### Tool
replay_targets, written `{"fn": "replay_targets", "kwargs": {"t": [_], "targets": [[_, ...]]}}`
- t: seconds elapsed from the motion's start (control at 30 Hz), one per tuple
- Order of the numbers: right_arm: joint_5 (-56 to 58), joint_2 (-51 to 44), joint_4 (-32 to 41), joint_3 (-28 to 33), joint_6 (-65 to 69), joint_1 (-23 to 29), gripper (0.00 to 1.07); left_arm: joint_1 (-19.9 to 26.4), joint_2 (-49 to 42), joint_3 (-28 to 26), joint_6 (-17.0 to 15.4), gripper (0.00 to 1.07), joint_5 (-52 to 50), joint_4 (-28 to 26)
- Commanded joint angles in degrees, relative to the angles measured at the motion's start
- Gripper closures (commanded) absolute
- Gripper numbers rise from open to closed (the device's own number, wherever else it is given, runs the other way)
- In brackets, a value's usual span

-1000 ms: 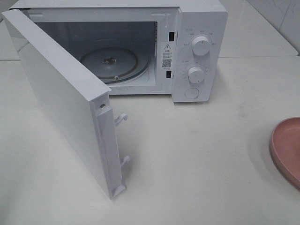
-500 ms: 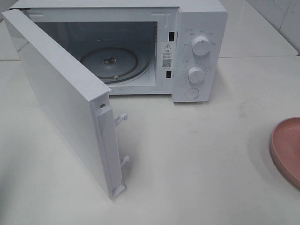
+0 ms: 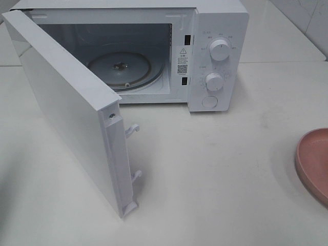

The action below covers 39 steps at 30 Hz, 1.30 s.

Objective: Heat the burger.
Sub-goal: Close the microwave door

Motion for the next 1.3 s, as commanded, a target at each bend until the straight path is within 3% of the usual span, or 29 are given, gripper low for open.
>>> {"fn": "replay_targets", "kwargs": {"t": [0.03, 0.17, 0.23, 0.27, 0.3, 0.33, 0.4, 0.57, 0.7, 0.87, 1.23, 1.3], "targets": [[-0.6, -1.7, -0.1, 0.2, -0.5, -0.4, 0.32, 0.1, 5.4, 0.3, -0.7, 1.07, -8.8, 2.6], [-0.6, -1.7, -0.1, 0.2, -0.5, -0.4, 0.32, 0.1, 8.9, 0.3, -2.2, 1.07, -13.1, 4.4], [-0.6, -1.7, -0.1, 0.2, -0.5, -0.4, 0.32, 0.1, 13.0, 0.3, -5.6, 1.07, -16.7, 6.3], [-0.6, -1.7, -0.1, 0.2, -0.5, -0.4, 0.32, 0.1, 13.0, 0.3, -5.6, 1.07, -16.7, 6.3], [-0.6, -1.7, -0.1, 0.2, -0.5, -0.4, 0.32, 0.1, 15.4, 0.3, -8.7, 1.07, -18.9, 9.6], [-0.6, -1.7, -0.1, 0.2, -0.5, -0.4, 0.32, 0.1, 15.4, 0.3, -8.7, 1.07, -18.9, 9.6], [-0.6, -1.7, -0.1, 0.2, -0.5, -0.4, 0.32, 0.1, 18.5, 0.3, -12.9, 1.07, -23.2, 15.5], [-0.6, -1.7, -0.1, 0.2, -0.5, -0.4, 0.32, 0.1, 23.5, 0.3, -16.6, 1.07, -28.6, 19.8], [-0.6, -1.7, -0.1, 0.2, -0.5, -0.4, 0.32, -1.1, 26.4, 0.3, -16.5, 1.07, -31.0, 19.7], [-0.6, -1.7, -0.1, 0.2, -0.5, -0.4, 0.32, -7.3, 32.6, 0.3, -13.0, 1.07, -35.0, 18.1], [-0.6, -1.7, -0.1, 0.2, -0.5, -0.4, 0.32, -12.1, 41.7, -0.3, -13.1, 1.07, -41.8, 14.9], [-0.6, -1.7, -0.1, 0.2, -0.5, -0.4, 0.32, -15.4, 44.3, -1.9, -12.1, 1.07, -42.1, 12.4]]}}
